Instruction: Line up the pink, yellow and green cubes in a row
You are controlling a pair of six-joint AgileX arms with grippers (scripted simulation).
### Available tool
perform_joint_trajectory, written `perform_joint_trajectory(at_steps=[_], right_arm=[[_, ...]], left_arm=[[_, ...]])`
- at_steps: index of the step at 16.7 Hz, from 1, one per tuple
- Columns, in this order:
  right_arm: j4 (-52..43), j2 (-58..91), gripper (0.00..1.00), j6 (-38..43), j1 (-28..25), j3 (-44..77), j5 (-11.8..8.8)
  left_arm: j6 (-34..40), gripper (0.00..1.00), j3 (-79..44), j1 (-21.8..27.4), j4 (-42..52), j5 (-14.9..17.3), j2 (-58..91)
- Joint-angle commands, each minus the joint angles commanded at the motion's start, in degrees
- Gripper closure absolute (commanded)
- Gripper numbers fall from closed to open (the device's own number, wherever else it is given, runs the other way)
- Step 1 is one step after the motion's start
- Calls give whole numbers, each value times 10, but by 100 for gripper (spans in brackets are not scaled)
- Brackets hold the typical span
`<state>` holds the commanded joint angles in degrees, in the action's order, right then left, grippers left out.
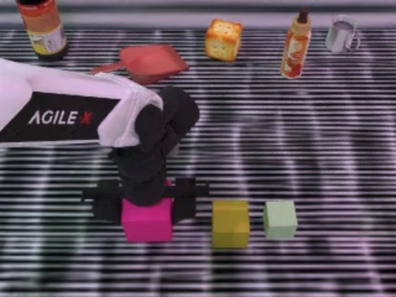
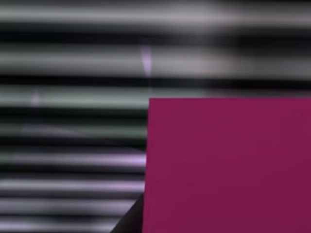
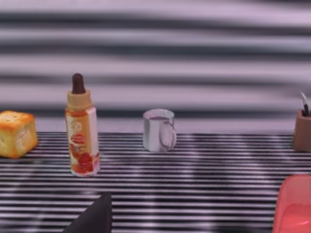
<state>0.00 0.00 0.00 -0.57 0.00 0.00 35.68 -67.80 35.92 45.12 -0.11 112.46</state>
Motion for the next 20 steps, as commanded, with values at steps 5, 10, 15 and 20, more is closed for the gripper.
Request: perform_joint_trajectory(at_steps=[5, 10, 15, 20], right_arm=[[0, 0, 0, 0, 0, 0, 0], [0, 0, 0, 0, 0, 0, 0], [0, 0, 0, 0, 0, 0, 0], [0, 0, 0, 0, 0, 0, 0]], left_arm=[[0, 70, 0, 0, 0, 0, 0], [0, 32, 0, 0, 0, 0, 0], [0, 0, 0, 0, 0, 0, 0], [0, 0, 0, 0, 0, 0, 0]])
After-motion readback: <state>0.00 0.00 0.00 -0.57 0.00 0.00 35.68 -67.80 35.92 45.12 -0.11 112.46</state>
